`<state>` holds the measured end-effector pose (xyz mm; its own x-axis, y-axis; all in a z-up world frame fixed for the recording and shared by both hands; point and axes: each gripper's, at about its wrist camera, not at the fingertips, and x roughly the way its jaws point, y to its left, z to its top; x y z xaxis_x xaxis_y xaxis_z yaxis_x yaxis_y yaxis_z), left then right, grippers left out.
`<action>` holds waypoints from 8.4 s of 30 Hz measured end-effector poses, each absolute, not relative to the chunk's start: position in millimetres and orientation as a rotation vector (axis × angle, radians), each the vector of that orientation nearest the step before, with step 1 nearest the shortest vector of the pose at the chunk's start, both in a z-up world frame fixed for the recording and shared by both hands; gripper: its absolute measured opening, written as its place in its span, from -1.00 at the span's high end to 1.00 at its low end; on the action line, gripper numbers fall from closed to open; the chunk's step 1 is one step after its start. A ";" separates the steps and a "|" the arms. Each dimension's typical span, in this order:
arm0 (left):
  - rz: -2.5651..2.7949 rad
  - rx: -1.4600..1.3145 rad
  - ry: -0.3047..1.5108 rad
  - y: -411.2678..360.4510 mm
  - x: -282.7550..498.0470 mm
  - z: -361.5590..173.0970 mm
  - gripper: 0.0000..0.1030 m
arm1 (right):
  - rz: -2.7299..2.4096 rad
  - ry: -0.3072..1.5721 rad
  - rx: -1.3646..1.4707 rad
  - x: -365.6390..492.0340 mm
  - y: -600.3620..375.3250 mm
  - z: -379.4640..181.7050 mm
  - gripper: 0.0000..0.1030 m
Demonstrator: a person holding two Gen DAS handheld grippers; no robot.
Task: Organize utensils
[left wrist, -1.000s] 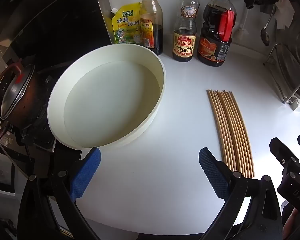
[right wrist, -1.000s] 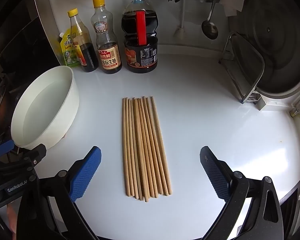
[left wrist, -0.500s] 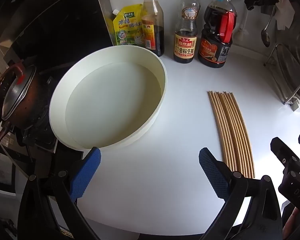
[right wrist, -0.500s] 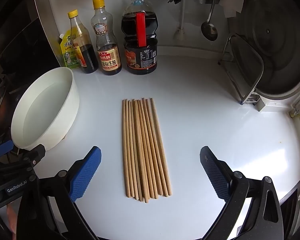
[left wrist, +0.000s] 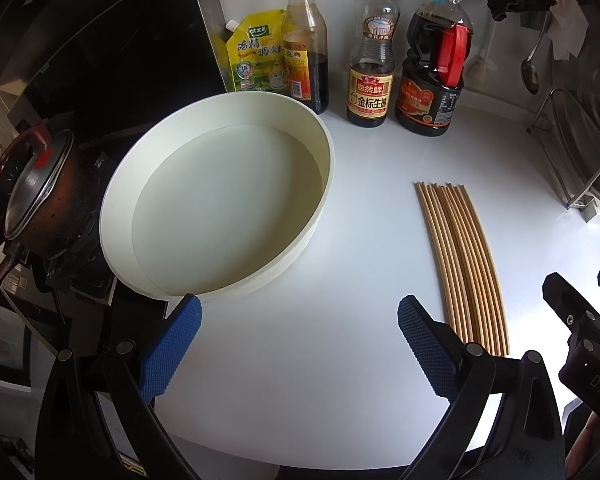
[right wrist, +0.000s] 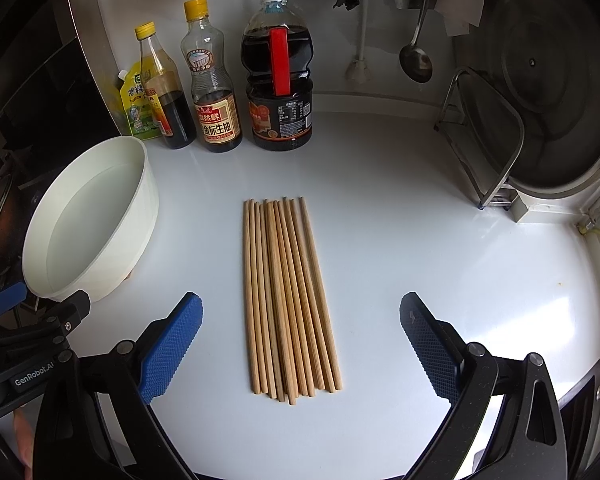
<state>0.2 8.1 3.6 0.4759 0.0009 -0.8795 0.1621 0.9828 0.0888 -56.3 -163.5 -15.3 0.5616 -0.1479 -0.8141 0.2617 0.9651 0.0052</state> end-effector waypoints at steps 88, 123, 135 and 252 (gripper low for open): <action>-0.253 0.036 1.083 -66.9 -2.0 -87.4 -0.88 | -0.165 0.922 0.170 -71.6 -254.1 -100.9 -0.83; -0.164 0.038 1.101 -87.7 28.8 -133.8 -0.89 | -0.146 0.925 0.063 -20.8 -263.0 -140.6 -0.83; -0.129 0.082 1.100 -85.9 37.3 -132.1 -0.90 | -0.139 0.931 0.026 -12.6 -250.7 -146.2 -0.83; -0.012 -0.058 1.031 176.2 114.3 -37.9 -0.42 | 0.217 0.955 0.046 116.1 12.6 -58.6 0.24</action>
<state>114.3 176.2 -37.9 0.5141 -0.0374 -0.8569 -0.0172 0.9984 -0.0538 116.1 12.6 -58.6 0.5580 0.2045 -0.8043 -0.1640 0.9772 0.1347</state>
